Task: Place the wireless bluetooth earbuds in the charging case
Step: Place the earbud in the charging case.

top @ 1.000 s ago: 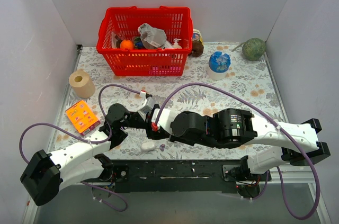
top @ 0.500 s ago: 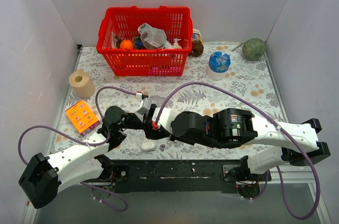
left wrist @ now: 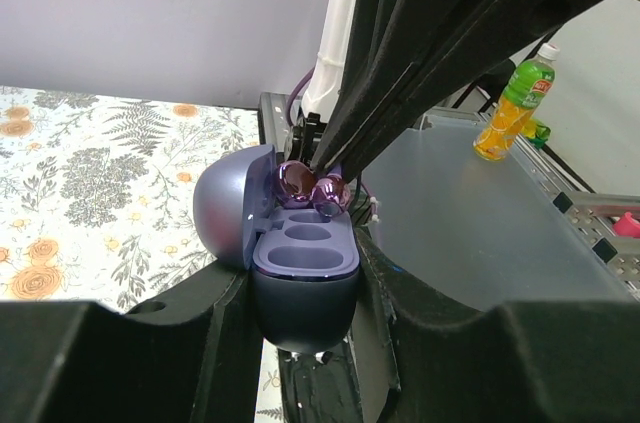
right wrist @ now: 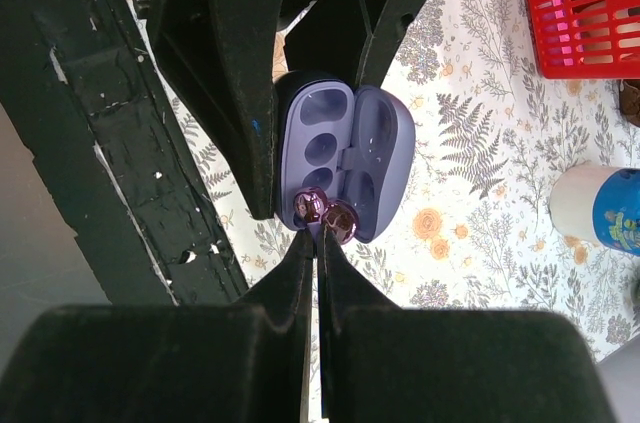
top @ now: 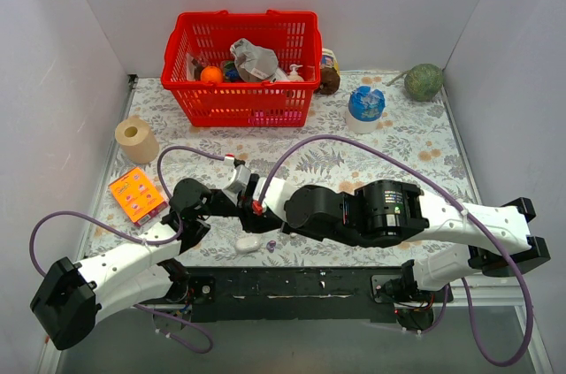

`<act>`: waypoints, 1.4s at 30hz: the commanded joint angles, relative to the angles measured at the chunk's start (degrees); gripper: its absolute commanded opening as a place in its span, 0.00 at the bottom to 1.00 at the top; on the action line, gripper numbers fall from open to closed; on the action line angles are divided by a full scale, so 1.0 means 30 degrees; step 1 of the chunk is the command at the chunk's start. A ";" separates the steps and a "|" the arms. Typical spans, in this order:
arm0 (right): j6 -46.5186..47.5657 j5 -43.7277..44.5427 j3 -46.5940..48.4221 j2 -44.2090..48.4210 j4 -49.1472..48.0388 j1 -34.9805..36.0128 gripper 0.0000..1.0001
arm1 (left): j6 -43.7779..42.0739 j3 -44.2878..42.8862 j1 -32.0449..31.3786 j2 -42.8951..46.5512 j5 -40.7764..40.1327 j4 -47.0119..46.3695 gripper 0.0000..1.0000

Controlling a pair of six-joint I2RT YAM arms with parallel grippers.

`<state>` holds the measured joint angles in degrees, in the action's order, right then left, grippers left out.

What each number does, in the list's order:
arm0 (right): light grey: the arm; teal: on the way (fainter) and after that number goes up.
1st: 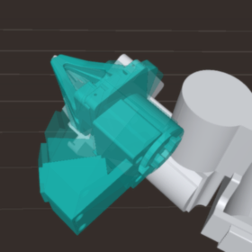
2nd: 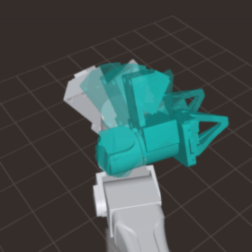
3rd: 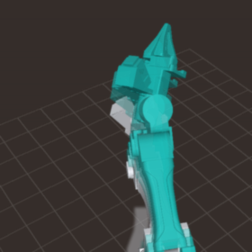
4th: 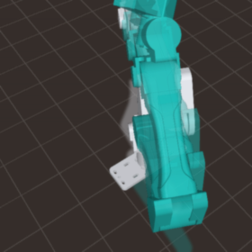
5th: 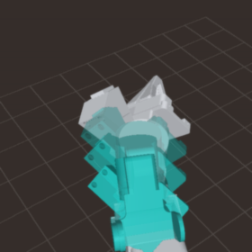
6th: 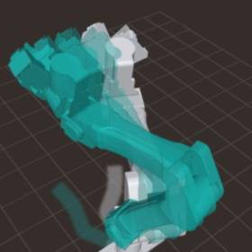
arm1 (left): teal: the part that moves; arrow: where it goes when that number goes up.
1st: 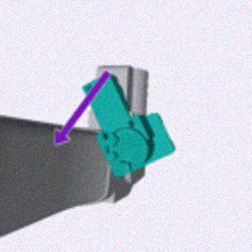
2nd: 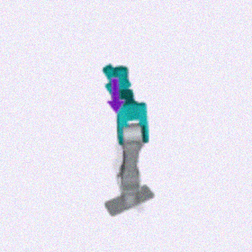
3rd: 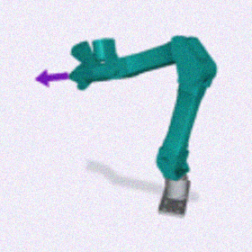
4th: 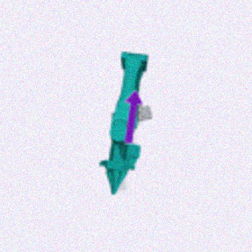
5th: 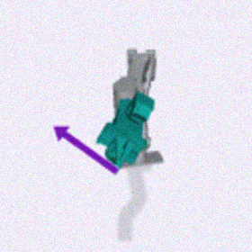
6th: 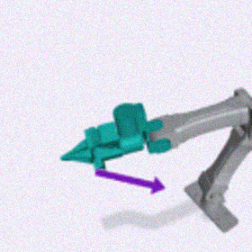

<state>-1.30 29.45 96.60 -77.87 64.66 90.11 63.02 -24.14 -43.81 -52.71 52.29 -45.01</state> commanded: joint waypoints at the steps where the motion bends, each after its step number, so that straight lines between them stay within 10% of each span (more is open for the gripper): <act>1: -0.0181 0.0319 0.0877 -0.0324 0.0037 0.0082 0.01 | -0.0617 -0.0360 -0.0044 0.0519 -0.0292 -0.0289 0.00; 42: -0.1969 -0.3109 0.3249 -0.0001 0.0739 -0.1939 0.01 | -0.3810 0.0020 -0.0308 0.1778 -0.1816 0.0970 0.00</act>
<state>-7.20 20.56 103.04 -77.52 66.37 84.66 53.10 -24.03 -44.38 -48.62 47.53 -42.41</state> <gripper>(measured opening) 0.031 0.326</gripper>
